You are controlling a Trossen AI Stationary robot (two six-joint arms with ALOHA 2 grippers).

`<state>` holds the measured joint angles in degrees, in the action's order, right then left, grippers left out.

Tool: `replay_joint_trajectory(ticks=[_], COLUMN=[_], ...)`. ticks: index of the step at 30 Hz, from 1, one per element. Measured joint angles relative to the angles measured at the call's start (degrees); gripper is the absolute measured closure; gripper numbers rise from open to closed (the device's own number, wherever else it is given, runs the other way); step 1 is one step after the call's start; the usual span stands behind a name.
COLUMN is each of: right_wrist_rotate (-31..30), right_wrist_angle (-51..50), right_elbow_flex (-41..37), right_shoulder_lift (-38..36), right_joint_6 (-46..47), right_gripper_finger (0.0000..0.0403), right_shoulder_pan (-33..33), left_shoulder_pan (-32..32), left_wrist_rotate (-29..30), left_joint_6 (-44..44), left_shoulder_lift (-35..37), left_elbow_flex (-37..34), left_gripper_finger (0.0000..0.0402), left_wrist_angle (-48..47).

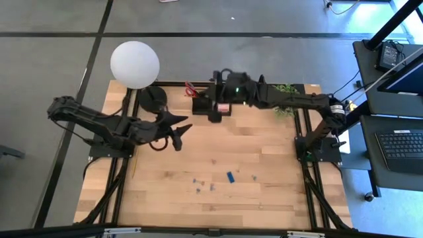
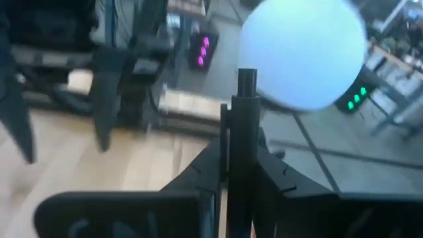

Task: Pick and place office supplies into organizer
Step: Put the black pen into the black desk organizer

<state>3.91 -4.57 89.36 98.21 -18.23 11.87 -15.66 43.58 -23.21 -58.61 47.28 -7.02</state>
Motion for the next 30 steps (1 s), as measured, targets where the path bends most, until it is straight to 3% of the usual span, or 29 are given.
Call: replay_joint_trajectory(ticks=[5, 11, 17, 21, 30], right_wrist_rotate=[5.3, 10.1, 10.4, 10.4, 9.3], right_wrist_angle=[4.4, 9.8, 14.7, 20.0, 25.1], right_elbow_flex=[0.0, 0.0, 0.0, 0.0, 0.0], right_shoulder_lift=[2.2, 7.8, 13.9, 18.0, 22.9], right_joint_6=[0.2, 4.4, 3.3, 9.4, 13.4], right_gripper_finger=[0.0354, 0.0354, 0.0354, 0.0354, 0.0353], right_shoulder_pan=[3.8, 7.6, 11.0, 13.4, 15.5], left_shoulder_pan=[0.2, 0.3, 2.3, 4.0, 6.1], left_wrist_rotate=[-5.1, -5.5, -5.4, -5.2, -5.6], left_joint_6=[1.2, 3.1, 4.5, 5.4, 7.5], left_shoulder_lift=[3.9, 6.9, 10.3, 11.9, 13.6], left_elbow_flex=[-2.9, -5.2, -5.9, -6.0, -6.0], left_gripper_finger=[0.0229, 0.0229, 0.0229, 0.0229, 0.0229], left_wrist_angle=[1.5, 0.5, -1.2, -2.6, -4.3])
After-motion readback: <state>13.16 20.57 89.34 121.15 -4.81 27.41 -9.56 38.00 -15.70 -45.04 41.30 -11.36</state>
